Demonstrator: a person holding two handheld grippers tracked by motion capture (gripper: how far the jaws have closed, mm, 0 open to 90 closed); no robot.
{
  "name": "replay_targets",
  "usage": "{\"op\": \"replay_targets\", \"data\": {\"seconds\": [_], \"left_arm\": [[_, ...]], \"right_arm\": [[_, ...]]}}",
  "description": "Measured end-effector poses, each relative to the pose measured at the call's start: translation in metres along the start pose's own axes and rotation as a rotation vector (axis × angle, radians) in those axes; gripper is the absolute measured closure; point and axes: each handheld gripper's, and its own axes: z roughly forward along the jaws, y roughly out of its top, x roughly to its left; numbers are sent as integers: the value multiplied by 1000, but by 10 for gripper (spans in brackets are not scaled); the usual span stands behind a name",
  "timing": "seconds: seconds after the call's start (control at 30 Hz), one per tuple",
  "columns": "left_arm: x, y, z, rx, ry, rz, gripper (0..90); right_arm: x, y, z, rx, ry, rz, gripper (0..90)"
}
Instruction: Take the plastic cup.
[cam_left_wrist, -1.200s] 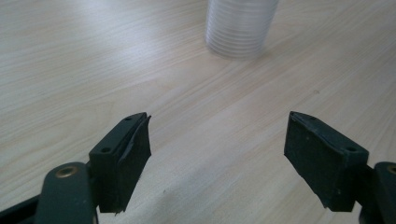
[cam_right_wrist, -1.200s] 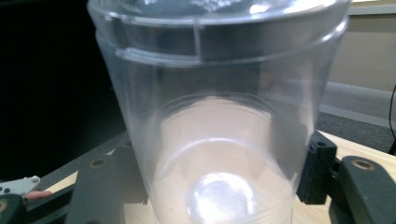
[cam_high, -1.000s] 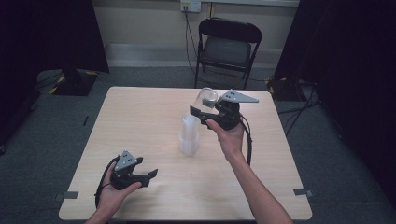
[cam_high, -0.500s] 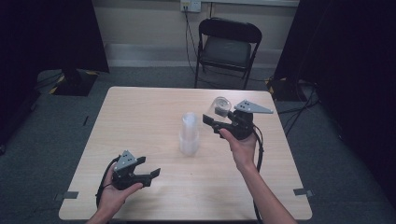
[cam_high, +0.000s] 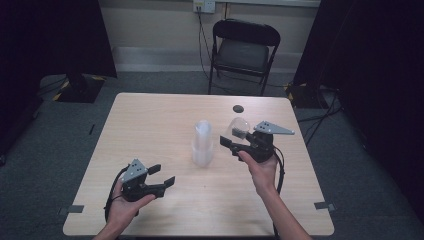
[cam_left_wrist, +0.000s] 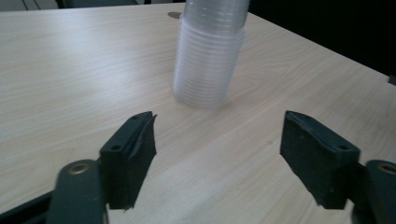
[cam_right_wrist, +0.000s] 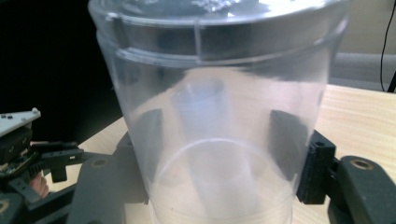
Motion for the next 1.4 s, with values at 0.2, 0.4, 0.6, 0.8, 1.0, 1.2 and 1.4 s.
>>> {"op": "replay_targets", "data": {"seconds": [0.2,0.4,0.6,0.8,1.0,1.2,1.4], "left_arm": [[-4,8,1,-33,-12,12,278],[-8,17,5,-45,-6,48,278],[-16,26,17,-48,-27,128,215],[-23,30,32,-53,-66,181,170],[-38,32,49,-97,-90,209,153],[-51,21,56,-139,-135,206,240],[-55,15,56,-137,-154,179,376]], "right_arm": [[4,-14,-2,22,12,25,362],[7,-27,-3,42,30,56,363],[7,-30,-5,51,39,71,363],[8,-33,-4,59,54,81,364],[11,-39,-3,56,82,121,364],[19,-48,-1,71,132,166,366],[26,-51,6,92,186,216,367]]}}
